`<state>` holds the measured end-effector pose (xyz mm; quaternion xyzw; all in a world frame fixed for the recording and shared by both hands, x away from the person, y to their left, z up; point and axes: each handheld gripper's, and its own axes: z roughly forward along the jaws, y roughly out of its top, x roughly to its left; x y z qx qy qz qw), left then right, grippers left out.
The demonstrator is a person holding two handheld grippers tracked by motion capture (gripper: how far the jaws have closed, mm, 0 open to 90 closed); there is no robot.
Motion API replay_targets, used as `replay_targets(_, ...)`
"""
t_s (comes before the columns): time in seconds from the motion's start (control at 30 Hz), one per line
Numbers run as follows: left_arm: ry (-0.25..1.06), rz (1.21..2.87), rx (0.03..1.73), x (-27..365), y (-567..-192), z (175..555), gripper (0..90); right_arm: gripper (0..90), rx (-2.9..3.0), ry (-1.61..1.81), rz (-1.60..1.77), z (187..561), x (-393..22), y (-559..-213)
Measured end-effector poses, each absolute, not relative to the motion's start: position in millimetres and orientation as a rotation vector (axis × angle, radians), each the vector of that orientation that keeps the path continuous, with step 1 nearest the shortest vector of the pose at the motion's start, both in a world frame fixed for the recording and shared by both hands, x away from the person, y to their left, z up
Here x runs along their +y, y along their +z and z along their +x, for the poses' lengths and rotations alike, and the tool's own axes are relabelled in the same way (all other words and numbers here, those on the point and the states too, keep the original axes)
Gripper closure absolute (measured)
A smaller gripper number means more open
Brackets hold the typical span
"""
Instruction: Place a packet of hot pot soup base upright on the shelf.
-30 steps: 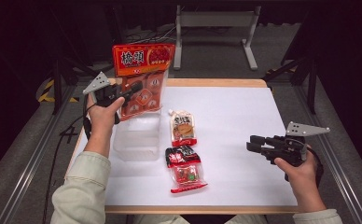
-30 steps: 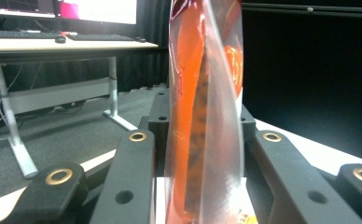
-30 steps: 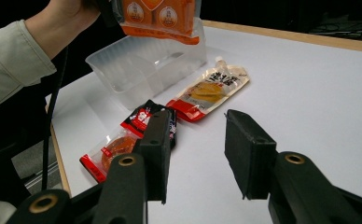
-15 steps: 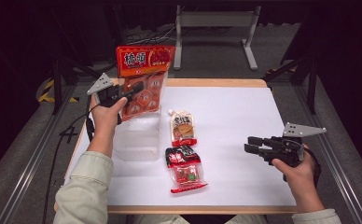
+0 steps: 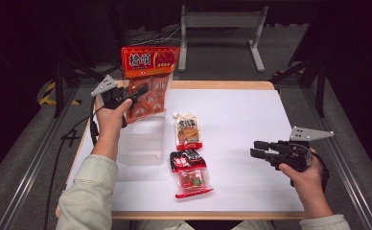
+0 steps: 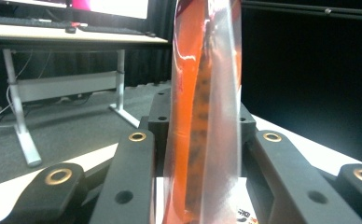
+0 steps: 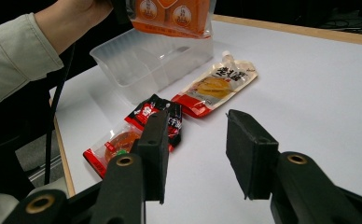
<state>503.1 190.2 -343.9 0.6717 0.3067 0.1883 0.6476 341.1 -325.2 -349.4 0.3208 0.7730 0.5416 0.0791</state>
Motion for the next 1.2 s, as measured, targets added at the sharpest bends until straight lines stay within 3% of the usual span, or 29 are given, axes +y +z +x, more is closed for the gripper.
replay_targets(0.4,0.416,1.516,0.706,184.6,-354.0,505.7,70.6,59.8,2.319,1.625,0.953,340.6,-324.6,-349.5)
replay_targets(1.2,0.407,1.624,0.788,211.6,-361.8,480.9,70.5,58.3,2.351,1.626,0.92,341.3,-318.2,-350.5)
